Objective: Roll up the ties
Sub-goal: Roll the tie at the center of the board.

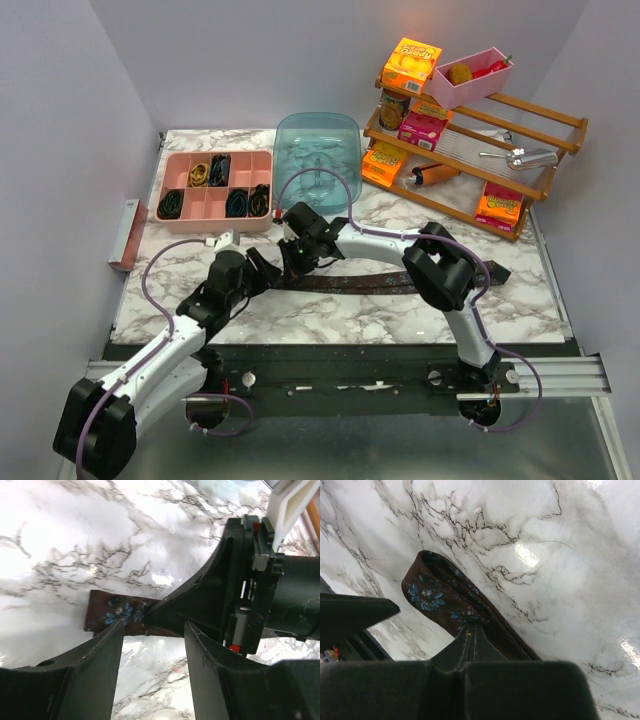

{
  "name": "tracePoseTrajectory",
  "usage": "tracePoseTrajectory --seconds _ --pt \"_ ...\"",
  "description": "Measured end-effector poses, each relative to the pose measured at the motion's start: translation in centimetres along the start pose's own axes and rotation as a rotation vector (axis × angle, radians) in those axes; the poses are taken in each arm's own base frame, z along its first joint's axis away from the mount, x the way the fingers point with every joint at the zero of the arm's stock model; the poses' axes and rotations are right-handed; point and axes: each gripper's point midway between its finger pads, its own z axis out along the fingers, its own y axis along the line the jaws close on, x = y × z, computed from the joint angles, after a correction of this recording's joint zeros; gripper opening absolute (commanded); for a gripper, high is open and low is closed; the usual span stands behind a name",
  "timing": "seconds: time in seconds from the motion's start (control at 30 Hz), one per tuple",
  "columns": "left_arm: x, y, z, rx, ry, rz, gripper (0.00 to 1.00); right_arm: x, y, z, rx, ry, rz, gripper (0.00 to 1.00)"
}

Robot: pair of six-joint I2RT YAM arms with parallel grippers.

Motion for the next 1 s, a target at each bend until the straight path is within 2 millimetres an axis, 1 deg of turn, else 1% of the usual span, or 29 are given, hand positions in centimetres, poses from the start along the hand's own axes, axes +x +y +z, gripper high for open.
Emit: tracePoseTrajectory --seconds 0.1,0.27,0.47,0.6,0.73,0.83,0.9,1.0 --pt "-0.2 1.0 -0.4 -0.050 -0.014 0.003 0.62 -0.1 0.0 0.1 -0.002 -0.001 0.001 0.00" --pt "0.5 3.3 -0.4 -0.149 0.015 0.000 0.61 -0.1 0.1 0.1 -0.004 -0.002 0.002 0.00" --pt "1.1 4.8 -0.1 -0.185 0.022 -0.025 0.61 -0.1 0.1 0.1 -0.006 -0.003 0.001 0.00" --pt "1.1 6.0 0.3 -0.200 0.003 -0.068 0.61 -0.1 0.1 0.1 -0.007 -0.004 0.001 0.01" --pt "0.5 6.1 0.9 -0.148 -0.038 -0.126 0.59 -0.2 0.1 0.2 -0.008 -0.005 0.001 0.00" --pt "0.3 5.8 1.4 -0.096 -0.056 -0.157 0.57 -0.2 0.1 0.2 -0.009 -0.005 0.000 0.00" --pt "0.4 5.5 1.6 -0.069 -0.054 -0.165 0.53 -0.2 0.2 0.2 -0.009 -0.005 0.000 0.00" --pt "0.7 5.1 1.9 -0.036 -0.043 -0.174 0.43 -0.2 0.2 0.2 -0.010 -0.005 0.001 0.00"
